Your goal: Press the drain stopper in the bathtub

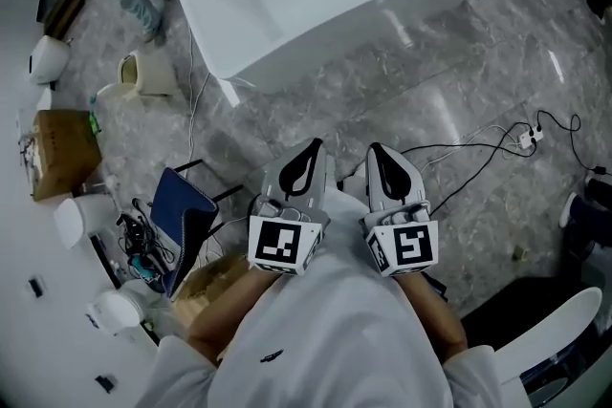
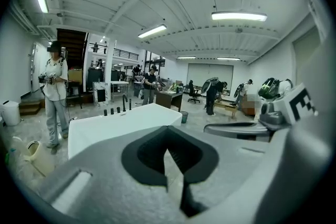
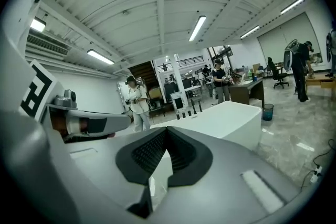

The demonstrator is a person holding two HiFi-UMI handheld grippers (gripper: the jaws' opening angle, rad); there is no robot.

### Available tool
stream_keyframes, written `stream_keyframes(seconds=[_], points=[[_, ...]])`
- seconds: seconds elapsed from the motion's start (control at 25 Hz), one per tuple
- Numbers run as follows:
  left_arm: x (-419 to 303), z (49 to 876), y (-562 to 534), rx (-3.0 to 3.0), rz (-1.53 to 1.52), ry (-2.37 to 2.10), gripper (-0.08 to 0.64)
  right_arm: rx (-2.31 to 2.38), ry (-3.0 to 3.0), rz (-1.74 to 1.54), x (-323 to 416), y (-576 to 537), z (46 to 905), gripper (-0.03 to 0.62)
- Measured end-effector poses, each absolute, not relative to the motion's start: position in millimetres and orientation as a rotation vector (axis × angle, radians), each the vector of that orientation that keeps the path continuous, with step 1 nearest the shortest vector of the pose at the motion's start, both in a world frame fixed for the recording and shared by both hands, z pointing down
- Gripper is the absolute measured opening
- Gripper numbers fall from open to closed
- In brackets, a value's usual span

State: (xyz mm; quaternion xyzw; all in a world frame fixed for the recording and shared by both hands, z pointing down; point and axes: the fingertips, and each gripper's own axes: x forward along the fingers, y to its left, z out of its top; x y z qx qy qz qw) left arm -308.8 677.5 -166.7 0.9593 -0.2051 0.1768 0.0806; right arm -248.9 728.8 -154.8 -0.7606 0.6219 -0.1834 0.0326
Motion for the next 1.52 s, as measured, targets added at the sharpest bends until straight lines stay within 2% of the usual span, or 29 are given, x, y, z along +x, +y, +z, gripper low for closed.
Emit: stream_keyframes(seconds=[0.44, 0.64, 0.88, 1.2, 1.52], points=[[-268.3, -148.5, 605.0, 2.803, 0.531, -0.618, 0.0, -2.321, 2.001, -0.625, -205.0, 656.9, -140.6, 0.003], [-218.9, -135.4, 524.3, 2.751, 0.492, -0.598, 0.0, -2.334, 2.027, -0.685, -166.4, 581.7, -129.5, 0.003], [-159.1, -161.2, 410.4, 2.765, 0.406, -0.503, 0.0, -2.428, 1.971, -0.676, -104.4, 472.5, -152.0, 0.003], [-136.8, -150.9, 294.1, 2.703, 0.401, -0.497, 0.0, -2.513, 1.907, -0.713, -56.9, 374.8, -158.9, 0.003], [-130.4, -149.8, 261.5, 2.638, 0.367, -0.584, -0.002, -2.419, 2.067, -0.772, -38.9, 325.0, -150.5, 0.003]])
